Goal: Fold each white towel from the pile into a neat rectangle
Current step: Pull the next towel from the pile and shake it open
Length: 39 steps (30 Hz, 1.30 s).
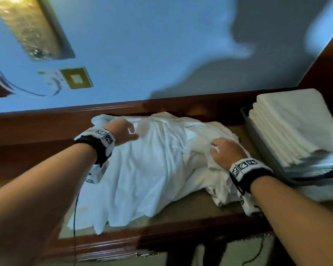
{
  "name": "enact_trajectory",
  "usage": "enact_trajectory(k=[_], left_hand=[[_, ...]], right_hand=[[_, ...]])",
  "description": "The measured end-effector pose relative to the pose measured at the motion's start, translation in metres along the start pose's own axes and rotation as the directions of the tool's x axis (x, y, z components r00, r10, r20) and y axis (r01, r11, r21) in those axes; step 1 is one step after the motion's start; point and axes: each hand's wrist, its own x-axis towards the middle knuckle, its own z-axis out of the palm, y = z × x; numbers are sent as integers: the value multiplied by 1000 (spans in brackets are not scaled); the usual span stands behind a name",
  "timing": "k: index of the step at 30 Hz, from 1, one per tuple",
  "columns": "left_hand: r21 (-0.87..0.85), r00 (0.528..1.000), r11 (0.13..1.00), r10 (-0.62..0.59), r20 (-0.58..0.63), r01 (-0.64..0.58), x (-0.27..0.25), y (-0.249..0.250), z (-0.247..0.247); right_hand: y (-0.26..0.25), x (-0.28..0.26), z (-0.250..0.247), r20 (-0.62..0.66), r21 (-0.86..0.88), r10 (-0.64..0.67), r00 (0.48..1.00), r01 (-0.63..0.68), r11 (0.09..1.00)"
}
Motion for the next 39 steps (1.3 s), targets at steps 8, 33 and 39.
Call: enact_trajectory(k=[8,33,39], left_hand=[[-76,985,982,-171,19,172,-54,-122,19],[-434,890,788,-448,84,437,-2,-214,120],[-520,946,822,-315,-74,233,4,-222,97]], right_hand=[[-126,13,61,218,-6,-144,965,149,989],[-220,110,146,508,-199,-150,848,285,938],[-225,98,121,426,-285,-55,903,192,939]])
